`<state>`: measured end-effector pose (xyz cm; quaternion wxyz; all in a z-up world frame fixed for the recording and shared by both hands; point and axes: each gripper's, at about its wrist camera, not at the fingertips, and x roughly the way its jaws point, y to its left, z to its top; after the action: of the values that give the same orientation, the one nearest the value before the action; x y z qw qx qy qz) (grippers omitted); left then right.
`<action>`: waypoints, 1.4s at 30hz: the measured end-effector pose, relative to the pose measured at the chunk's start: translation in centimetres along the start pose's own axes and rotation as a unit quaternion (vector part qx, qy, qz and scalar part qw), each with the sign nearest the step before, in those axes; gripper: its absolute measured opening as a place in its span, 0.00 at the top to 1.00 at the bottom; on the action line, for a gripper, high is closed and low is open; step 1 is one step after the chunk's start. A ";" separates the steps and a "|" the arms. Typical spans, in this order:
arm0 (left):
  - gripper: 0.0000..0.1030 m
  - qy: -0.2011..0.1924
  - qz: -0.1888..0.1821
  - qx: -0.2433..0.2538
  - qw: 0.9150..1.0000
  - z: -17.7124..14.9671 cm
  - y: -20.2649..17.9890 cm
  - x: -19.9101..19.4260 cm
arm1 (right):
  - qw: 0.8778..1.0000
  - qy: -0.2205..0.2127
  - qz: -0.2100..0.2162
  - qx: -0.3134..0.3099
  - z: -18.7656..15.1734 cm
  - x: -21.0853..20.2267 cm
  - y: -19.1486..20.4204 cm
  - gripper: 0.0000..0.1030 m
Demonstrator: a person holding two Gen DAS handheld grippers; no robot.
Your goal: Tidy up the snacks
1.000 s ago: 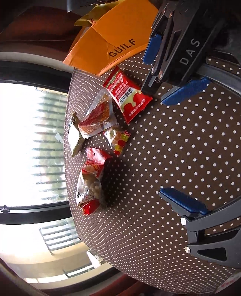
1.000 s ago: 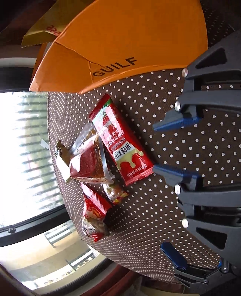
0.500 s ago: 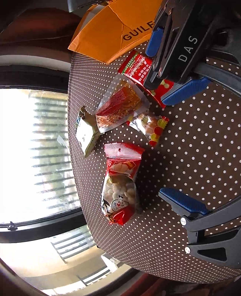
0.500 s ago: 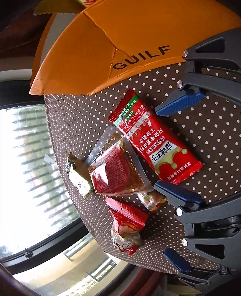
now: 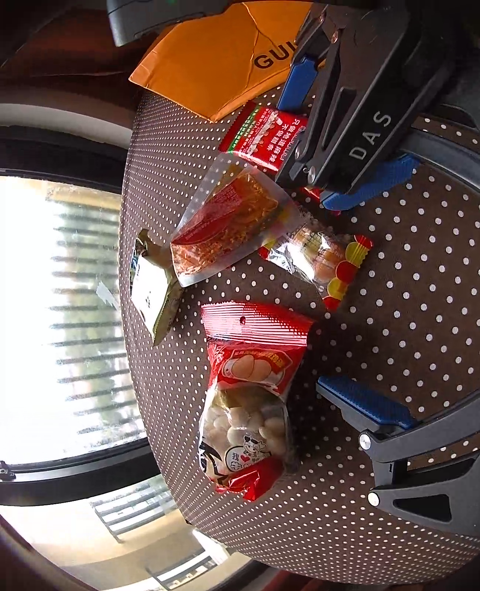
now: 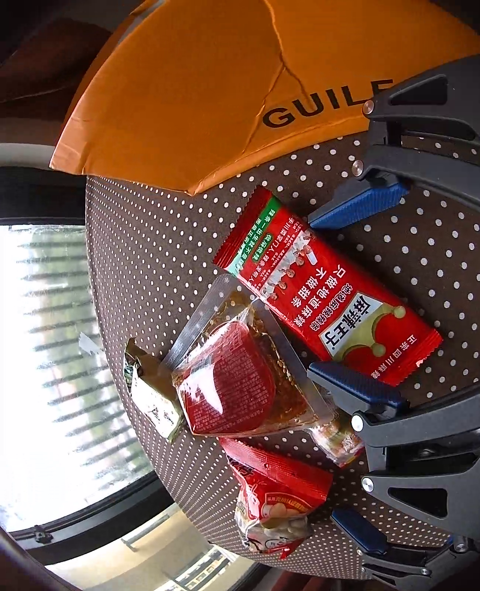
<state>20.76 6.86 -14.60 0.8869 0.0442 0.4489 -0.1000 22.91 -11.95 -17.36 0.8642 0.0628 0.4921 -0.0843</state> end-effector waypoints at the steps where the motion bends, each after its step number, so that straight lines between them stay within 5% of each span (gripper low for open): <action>1: 0.11 -0.002 0.001 0.003 1.000 0.0 -0.1 0.1 | 1.000 -0.002 -0.003 -0.005 0.0 0.1 0.2 0.26; 3: 0.11 -0.002 0.006 0.007 1.000 -0.2 -0.3 0.1 | 1.000 -0.003 -0.010 -0.015 0.1 0.2 0.4 0.27; 9: 0.11 0.007 0.014 0.008 1.000 -0.5 -0.4 0.6 | 0.999 -0.023 -0.009 -0.034 -0.9 -0.5 -0.1 0.51; 14: 0.25 -0.001 0.024 0.032 0.999 -0.4 -1.4 0.8 | 0.999 -0.030 -0.004 -0.039 -1.9 -1.4 -0.7 0.60; 25: 0.42 -0.015 0.022 0.040 0.999 0.1 -3.2 1.2 | 0.999 -0.035 0.015 -0.038 -2.3 -2.9 -2.1 0.62; 31: 0.66 -0.018 0.012 0.044 0.999 0.1 -4.3 1.2 | 0.998 -0.032 0.031 -0.034 -2.3 -2.8 -2.7 0.62; 42: 0.69 -0.013 0.011 0.009 1.000 -1.3 -4.6 -0.5 | 0.997 -0.037 0.048 -0.049 -3.1 -3.7 -2.9 0.62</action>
<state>18.41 2.66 -14.94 0.8930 0.0560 0.4363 -0.0949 17.86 -13.91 -15.80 0.8868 0.0408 0.4599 -0.0203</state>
